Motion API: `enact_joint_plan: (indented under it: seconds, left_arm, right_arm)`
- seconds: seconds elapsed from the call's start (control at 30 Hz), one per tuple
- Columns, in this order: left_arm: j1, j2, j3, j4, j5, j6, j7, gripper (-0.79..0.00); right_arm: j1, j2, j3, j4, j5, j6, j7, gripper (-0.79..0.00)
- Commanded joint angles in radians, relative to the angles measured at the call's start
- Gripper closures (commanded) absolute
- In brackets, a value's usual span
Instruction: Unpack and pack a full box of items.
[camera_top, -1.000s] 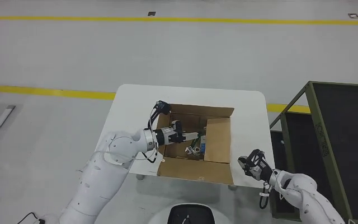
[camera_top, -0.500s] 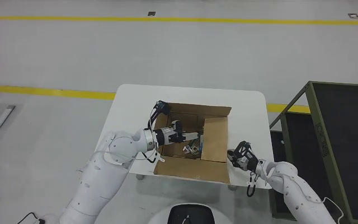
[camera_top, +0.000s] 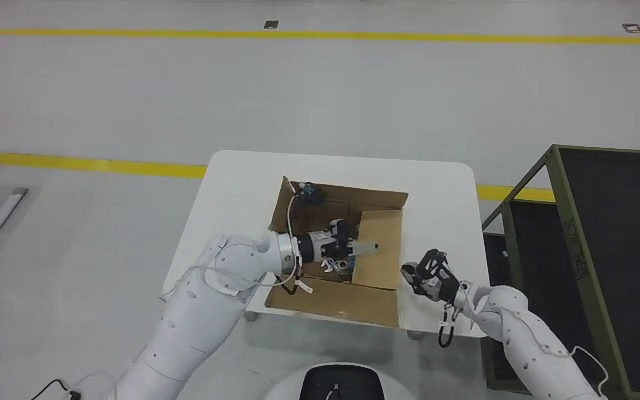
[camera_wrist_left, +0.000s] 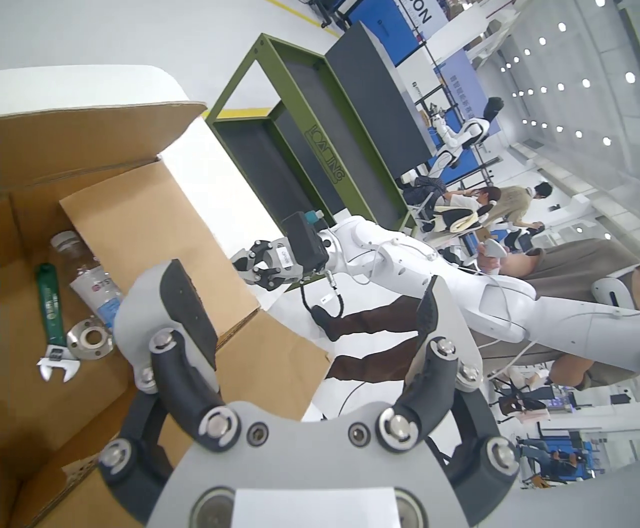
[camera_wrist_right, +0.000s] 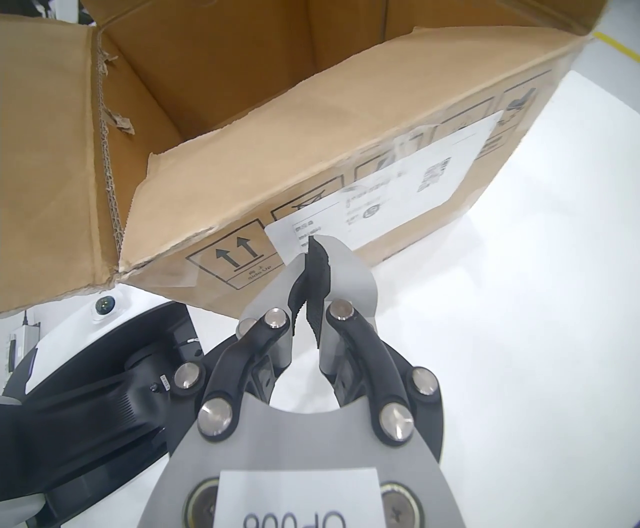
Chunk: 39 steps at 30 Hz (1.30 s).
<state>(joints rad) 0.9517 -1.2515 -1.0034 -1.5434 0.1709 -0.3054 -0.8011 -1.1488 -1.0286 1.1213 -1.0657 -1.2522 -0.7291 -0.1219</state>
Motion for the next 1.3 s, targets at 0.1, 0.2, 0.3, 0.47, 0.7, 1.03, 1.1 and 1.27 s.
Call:
enact_joint_plan:
  seconds: [0.1, 0.2, 0.3, 0.47, 0.7, 1.03, 1.1, 1.27]
  left_arm:
    - [-0.026, -0.018, 0.076, 0.039, -0.017, 0.006, 0.005, -0.785]
    - [-0.041, -0.031, 0.118, 0.079, -0.021, 0.014, 0.026, -0.785]
    - [-0.057, -0.044, 0.159, 0.139, -0.014, 0.028, 0.051, -0.785]
    - [-0.089, -0.068, 0.221, 0.244, 0.012, 0.045, 0.081, -0.785]
    - [-0.123, -0.090, 0.271, 0.354, 0.102, 0.050, 0.134, -0.785]
    - [-0.180, -0.114, 0.301, 0.468, 0.207, 0.060, 0.196, -0.785]
    - [-0.180, -0.114, 0.301, 0.468, 0.207, 0.060, 0.196, -0.785]
    - [-0.180, -0.114, 0.301, 0.468, 0.207, 0.060, 0.196, -0.785]
  right_arm:
    - [-0.083, 0.033, 0.102, -0.097, -0.010, -0.016, -0.014, 0.000]
    - [-0.140, 0.052, 0.169, -0.171, -0.004, -0.017, 0.006, 0.000]
    - [-0.199, 0.066, 0.234, -0.253, 0.013, -0.007, 0.037, 0.000]
    - [-0.294, 0.086, 0.334, -0.401, 0.034, 0.010, 0.109, 0.000]
    - [-0.373, 0.099, 0.411, -0.537, 0.029, 0.017, 0.187, 0.000]
    - [-0.419, 0.101, 0.433, -0.579, 0.048, 0.033, 0.217, 0.000]
    - [-0.422, 0.101, 0.437, -0.580, 0.052, 0.034, 0.219, 0.000]
    - [-0.427, 0.102, 0.455, -0.592, 0.059, 0.041, 0.223, 0.000]
